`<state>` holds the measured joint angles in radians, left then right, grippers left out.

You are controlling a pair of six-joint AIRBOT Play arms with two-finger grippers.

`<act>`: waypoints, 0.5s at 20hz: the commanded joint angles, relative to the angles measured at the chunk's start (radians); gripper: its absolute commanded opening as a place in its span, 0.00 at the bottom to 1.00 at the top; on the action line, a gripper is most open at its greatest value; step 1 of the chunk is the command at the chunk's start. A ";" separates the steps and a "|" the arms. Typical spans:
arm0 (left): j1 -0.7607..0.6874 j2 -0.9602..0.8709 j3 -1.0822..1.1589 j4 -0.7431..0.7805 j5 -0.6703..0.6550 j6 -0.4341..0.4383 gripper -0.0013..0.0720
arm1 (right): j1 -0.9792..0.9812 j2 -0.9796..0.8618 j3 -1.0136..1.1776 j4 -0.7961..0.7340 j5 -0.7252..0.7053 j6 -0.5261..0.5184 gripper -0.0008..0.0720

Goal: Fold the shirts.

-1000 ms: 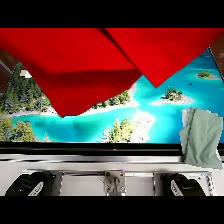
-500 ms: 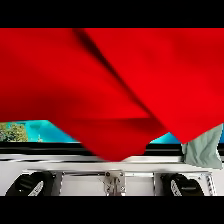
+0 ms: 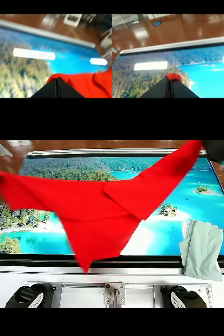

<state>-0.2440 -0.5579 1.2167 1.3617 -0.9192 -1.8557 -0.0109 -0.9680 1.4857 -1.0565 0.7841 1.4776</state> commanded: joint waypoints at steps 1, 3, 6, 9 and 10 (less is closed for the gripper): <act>0.000 -0.069 -0.183 -0.005 -0.021 -0.001 0.06 | 0.000 -0.234 0.001 0.095 -0.233 0.015 0.09; 0.000 -0.134 -0.256 -0.047 -0.020 -0.001 0.06 | 0.001 -0.339 0.001 0.245 -0.321 0.018 0.09; -0.002 -0.246 -0.341 -0.103 -0.001 0.000 0.06 | 0.010 -0.487 0.001 0.315 -0.295 0.018 0.09; -0.002 -0.369 -0.387 -0.145 0.042 0.003 0.07 | 0.028 -0.600 0.001 0.315 -0.179 0.018 0.09; -0.002 -0.406 -0.389 -0.159 0.057 0.015 0.07 | 0.033 -0.631 0.000 0.315 -0.138 0.018 0.12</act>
<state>-0.2459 -0.8627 0.8711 1.2526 -0.9001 -1.8557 0.0082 -1.4906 1.4853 -0.7776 0.5625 1.4960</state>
